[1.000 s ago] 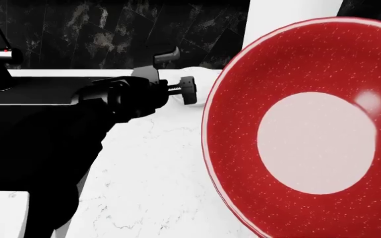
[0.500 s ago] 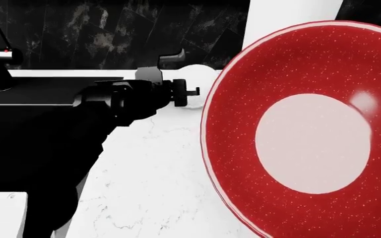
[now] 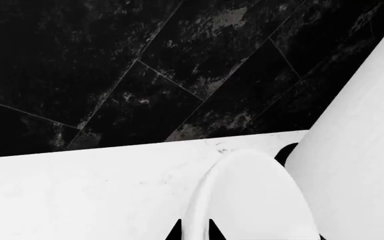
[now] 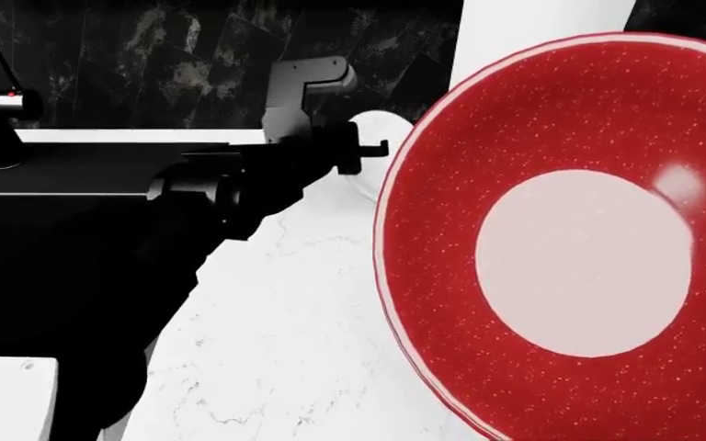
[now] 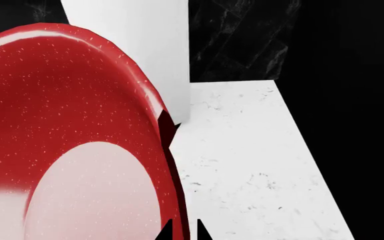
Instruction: Stack the bowls in the sink.
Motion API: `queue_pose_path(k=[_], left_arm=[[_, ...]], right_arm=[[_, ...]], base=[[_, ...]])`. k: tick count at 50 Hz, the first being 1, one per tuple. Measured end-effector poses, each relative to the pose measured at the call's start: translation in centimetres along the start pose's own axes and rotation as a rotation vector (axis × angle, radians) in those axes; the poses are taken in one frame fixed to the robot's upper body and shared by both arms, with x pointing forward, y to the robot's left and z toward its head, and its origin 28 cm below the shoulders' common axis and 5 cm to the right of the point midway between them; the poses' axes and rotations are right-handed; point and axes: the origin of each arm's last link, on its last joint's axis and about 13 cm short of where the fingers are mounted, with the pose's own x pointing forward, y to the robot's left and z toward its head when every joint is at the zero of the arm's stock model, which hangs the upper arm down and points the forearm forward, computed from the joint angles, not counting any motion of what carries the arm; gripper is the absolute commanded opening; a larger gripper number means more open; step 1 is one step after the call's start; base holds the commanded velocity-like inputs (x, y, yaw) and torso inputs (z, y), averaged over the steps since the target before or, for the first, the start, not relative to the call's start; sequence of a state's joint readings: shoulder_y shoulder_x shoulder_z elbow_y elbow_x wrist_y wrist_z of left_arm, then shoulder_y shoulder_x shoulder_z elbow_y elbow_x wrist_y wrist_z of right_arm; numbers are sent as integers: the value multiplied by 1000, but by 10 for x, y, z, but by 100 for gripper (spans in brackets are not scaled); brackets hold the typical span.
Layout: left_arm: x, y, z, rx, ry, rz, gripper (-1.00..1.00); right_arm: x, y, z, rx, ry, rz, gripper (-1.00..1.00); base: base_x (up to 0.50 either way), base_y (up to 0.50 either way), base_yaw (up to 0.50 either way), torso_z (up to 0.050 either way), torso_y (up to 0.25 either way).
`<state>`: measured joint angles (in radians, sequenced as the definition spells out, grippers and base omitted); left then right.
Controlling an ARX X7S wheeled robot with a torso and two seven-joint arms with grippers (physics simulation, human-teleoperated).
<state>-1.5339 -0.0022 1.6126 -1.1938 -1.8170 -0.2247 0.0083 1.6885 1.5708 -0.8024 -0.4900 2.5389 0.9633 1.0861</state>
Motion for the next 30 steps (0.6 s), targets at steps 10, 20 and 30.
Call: queue_pose_path(k=[10,20,30], left_arm=[[0,4,4,-16,-43,9,-100],[-2,10,17,-47,-107,12,-100],[-8,15,27,-43,-171,18,-100]], right_arm=[[-2,0,1,2,-2,-2,-100],[-2,5,2,-66,5,30,-100],[2,1,-11,-39,-17,45,-100]], base=[[0,0,0,0,0],[0,0,0,0,0],[0,0,0,0,0]])
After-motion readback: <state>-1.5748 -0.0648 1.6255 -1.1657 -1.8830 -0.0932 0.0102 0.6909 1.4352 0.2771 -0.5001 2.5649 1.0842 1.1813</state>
